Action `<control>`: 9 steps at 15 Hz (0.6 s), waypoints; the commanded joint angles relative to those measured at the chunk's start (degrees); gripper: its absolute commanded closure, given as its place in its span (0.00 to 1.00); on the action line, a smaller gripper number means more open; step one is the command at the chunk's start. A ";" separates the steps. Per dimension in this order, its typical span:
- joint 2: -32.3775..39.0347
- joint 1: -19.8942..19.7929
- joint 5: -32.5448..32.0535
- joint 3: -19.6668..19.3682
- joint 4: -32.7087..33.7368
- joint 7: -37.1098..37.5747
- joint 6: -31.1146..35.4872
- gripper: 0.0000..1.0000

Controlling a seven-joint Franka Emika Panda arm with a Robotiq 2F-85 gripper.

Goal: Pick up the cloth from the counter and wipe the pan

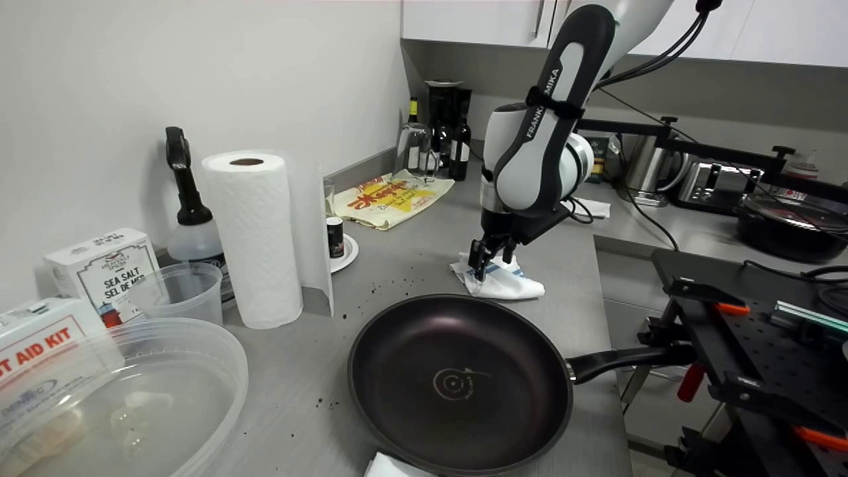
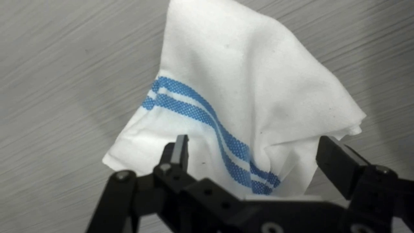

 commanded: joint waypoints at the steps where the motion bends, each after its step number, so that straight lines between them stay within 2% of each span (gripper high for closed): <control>1: 1.08 2.07 1.11 -1.79 1.16 2.25 -0.77 0.01; 2: 1.11 2.25 1.14 -2.00 1.15 2.64 -0.86 0.19; 5: 1.16 2.84 1.24 -2.57 1.14 3.70 -1.36 0.36; 9: 1.19 3.32 1.32 -2.94 1.13 4.75 -2.00 0.67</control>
